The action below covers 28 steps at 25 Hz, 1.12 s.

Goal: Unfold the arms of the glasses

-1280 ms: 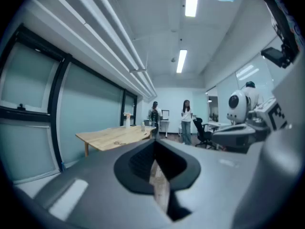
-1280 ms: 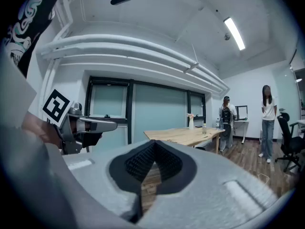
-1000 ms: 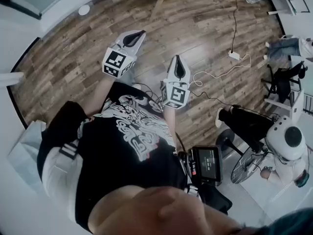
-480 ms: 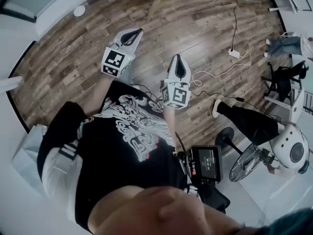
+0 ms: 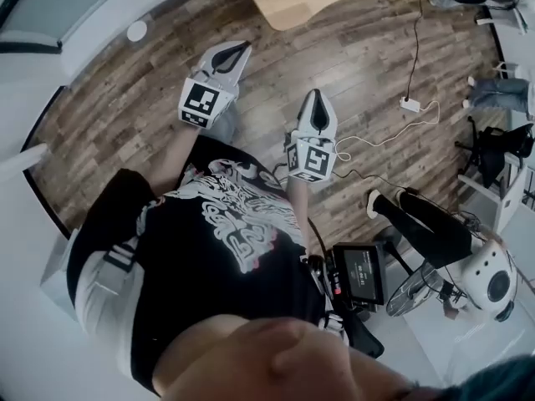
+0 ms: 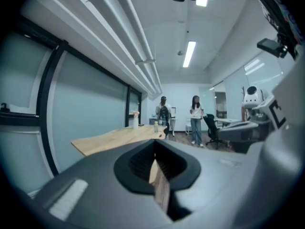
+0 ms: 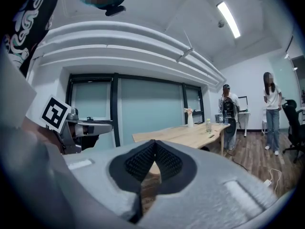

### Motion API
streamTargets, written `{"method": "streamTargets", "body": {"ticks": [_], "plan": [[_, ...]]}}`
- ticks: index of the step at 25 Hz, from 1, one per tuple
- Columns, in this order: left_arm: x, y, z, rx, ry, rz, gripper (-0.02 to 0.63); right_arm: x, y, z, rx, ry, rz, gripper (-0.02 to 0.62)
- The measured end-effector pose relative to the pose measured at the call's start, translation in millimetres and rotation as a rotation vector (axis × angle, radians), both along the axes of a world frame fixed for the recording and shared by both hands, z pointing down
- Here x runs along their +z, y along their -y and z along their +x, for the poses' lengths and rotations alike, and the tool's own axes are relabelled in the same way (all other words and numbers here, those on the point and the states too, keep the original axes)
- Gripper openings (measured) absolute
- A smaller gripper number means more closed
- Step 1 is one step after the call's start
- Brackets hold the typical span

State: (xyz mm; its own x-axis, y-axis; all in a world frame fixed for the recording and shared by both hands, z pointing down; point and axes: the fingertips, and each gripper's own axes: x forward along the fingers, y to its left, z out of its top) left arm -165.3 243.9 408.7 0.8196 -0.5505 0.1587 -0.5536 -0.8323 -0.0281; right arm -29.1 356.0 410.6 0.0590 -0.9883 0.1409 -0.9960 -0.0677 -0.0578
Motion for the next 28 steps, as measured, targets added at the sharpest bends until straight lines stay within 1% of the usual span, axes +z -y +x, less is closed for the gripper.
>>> {"method": "streamTargets", "body": {"ticks": [3, 7, 13, 19, 24, 28], "plan": [[-6, 50, 9, 0.018, 0.001, 0.012, -0.011, 1, 55, 8, 0.003, 0.006, -0.006, -0.002], [-5, 117, 21, 0.006, -0.030, -0.010, -0.011, 0, 119, 19, 0.014, 0.006, -0.019, -0.002], [3, 179, 38, 0.040, 0.002, -0.017, -0.011, 4, 176, 31, 0.031, 0.003, -0.048, -0.002], [8, 210, 45, 0.058, 0.012, -0.038, -0.011, 5, 206, 37, 0.027, 0.004, -0.064, -0.001], [12, 224, 56, 0.098, 0.008, -0.065, -0.011, 4, 223, 39, 0.031, -0.004, -0.078, -0.002], [14, 230, 66, 0.103, 0.016, -0.061, -0.011, 7, 227, 38, 0.019, -0.021, -0.100, 0.000]]}}
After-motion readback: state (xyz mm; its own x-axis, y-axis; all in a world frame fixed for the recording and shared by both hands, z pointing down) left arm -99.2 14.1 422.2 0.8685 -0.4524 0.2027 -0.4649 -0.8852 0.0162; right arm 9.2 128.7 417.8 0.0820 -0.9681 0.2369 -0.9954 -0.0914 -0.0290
